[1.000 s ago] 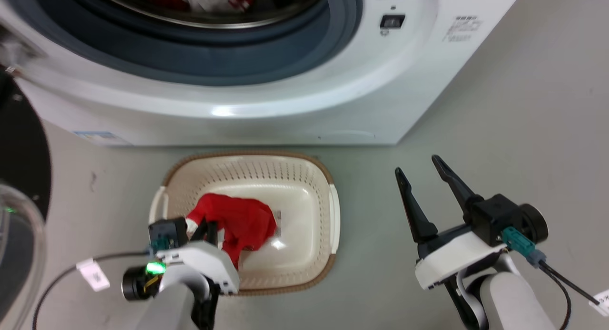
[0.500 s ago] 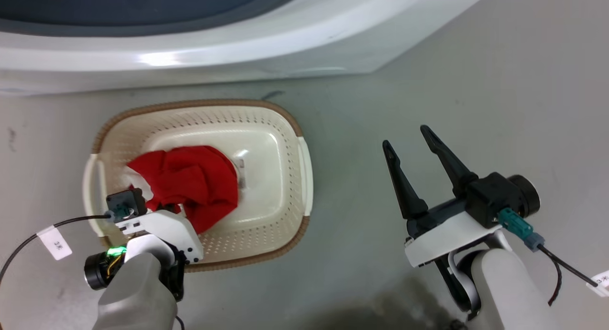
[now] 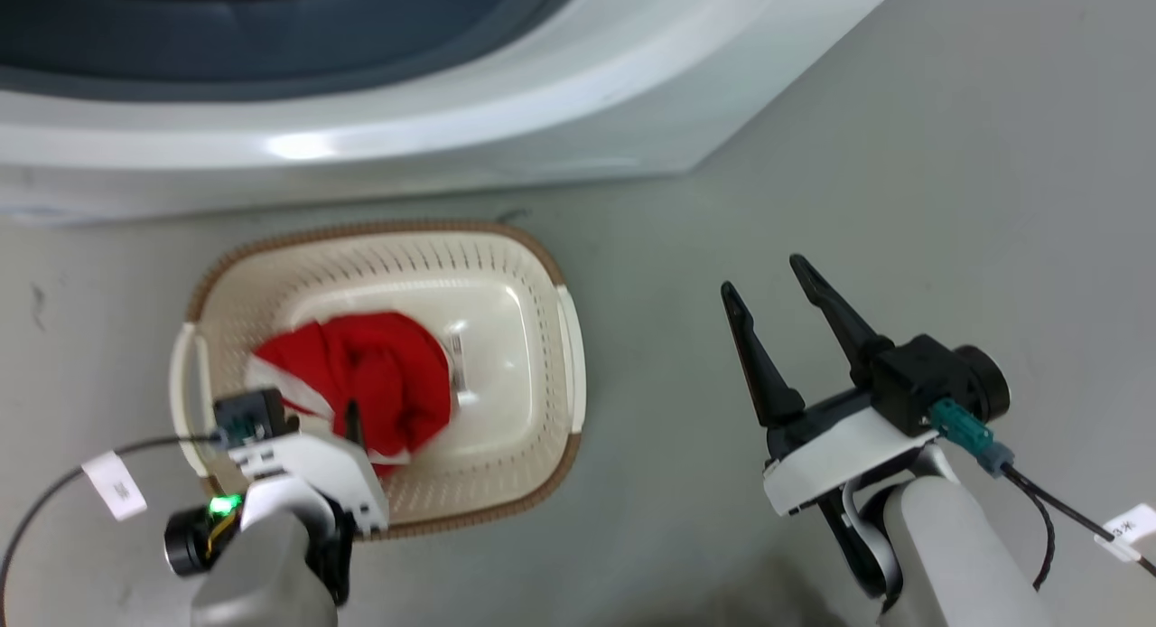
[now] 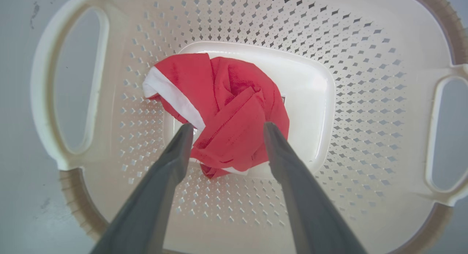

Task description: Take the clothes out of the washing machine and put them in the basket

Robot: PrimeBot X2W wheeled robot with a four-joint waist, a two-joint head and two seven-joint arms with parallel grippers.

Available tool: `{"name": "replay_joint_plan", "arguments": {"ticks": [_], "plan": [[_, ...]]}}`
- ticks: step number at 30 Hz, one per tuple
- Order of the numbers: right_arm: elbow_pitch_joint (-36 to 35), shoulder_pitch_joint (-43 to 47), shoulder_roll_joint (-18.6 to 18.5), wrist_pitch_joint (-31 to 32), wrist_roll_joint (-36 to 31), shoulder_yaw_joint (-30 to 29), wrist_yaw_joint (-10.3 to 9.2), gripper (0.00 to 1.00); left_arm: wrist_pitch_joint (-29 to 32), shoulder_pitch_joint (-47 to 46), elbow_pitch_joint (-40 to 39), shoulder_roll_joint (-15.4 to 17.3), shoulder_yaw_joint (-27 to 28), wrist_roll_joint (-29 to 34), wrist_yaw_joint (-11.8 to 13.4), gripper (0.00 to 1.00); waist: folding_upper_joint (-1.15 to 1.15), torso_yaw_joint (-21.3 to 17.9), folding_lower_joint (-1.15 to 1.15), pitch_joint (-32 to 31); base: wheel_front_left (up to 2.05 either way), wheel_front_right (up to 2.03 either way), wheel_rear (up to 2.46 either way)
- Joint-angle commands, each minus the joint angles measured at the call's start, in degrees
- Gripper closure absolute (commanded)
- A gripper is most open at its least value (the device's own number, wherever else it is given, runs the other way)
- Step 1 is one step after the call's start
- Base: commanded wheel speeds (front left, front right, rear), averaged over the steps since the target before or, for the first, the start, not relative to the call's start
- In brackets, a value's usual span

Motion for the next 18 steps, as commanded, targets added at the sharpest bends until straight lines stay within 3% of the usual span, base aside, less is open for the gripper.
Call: {"name": "replay_joint_plan", "arguments": {"ticks": [1,5,18], "plan": [[0.1,0.7,0.1,-0.2,0.1,0.0,-0.03,0.00,-0.1,1.4,-0.4,-0.1,-0.2,0.5,-0.2,0.00,0.00,0.4,-0.01,-4.7,0.00,0.00,0.00],[1.3,2.8,0.1,-0.3,-0.2,-0.9,-0.02,0.00,-0.1,6.8,-4.4,-1.4,-1.3,2.1,-1.0,0.00,0.00,1.4,-0.01,-11.8,0.00,0.00,0.00],[-2.0,10.6,0.0,2.9,-2.6,-6.2,-0.02,0.00,-0.1,20.9,-26.3,-4.3,-1.3,8.3,2.2,0.00,0.00,5.6,-0.01,-24.6,0.00,0.00,0.00]]}}
